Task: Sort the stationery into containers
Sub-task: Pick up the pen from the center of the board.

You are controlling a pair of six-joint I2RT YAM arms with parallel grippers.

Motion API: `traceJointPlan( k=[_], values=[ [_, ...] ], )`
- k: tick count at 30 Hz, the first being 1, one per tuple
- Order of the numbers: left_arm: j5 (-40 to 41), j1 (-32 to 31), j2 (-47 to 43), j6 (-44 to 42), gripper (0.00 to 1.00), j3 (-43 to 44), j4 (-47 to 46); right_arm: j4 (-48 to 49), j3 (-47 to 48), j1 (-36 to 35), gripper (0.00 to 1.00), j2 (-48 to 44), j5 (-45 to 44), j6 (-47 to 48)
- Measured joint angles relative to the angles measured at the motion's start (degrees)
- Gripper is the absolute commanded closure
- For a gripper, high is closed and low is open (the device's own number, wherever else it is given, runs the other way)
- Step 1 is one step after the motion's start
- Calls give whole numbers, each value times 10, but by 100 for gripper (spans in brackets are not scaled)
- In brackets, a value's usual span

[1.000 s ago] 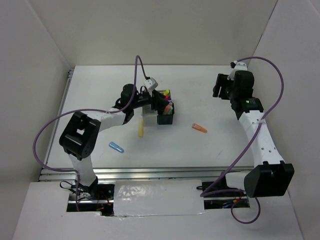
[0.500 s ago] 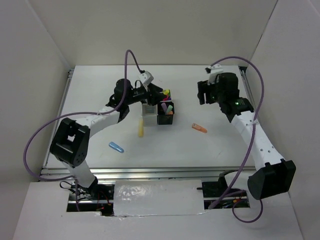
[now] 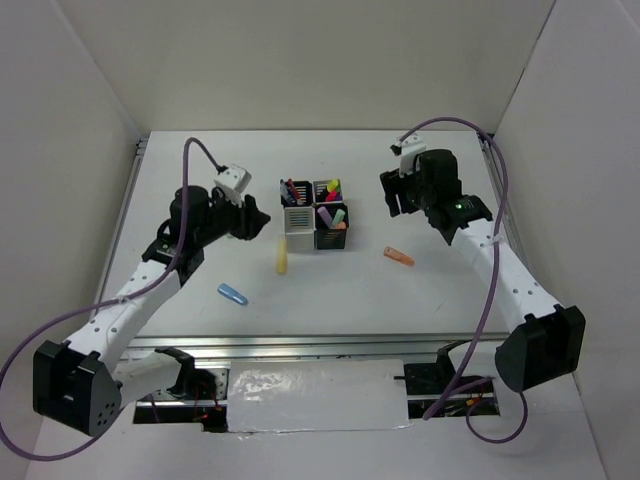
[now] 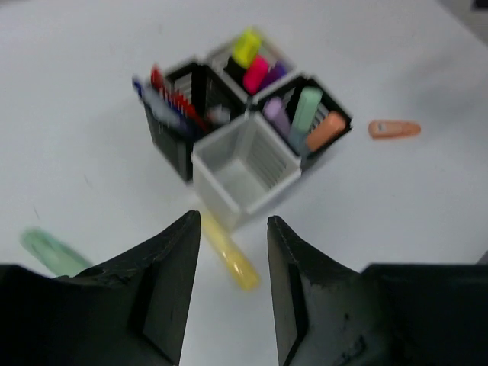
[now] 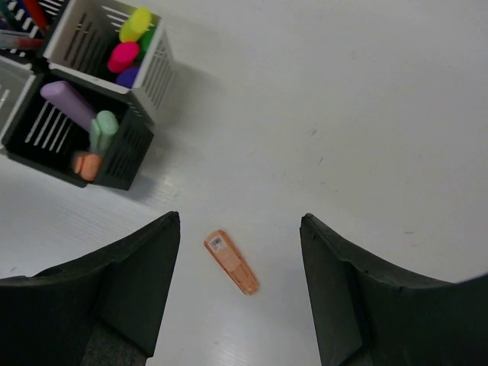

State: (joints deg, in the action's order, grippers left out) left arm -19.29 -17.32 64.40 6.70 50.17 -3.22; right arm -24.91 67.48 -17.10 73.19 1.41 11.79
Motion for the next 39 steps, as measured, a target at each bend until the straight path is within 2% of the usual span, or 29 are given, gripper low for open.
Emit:
traceJointPlan(
  k=[7,11,15,18,24,32,39],
  values=[
    [149,-85,23,105,42,-92,90,-12,2,52,29,23,-6,-30],
    [236,-149,66,158,39,-102,100,-19,4,65,29,22,-6,-35],
    [289,-182,112,207,31,-102,90,-36,3,74,29,11,-6,-36],
    [309,-176,148,239,27,-102,84,-41,-7,86,29,-15,-6,-37],
    [323,-161,202,295,27,-99,58,-54,-27,106,29,-58,-8,-40],
    [314,-164,243,319,27,-76,16,-65,-45,119,29,-63,-8,-43],
    [336,-171,269,326,34,-59,14,-65,-45,127,29,-63,-7,-47]
  ],
)
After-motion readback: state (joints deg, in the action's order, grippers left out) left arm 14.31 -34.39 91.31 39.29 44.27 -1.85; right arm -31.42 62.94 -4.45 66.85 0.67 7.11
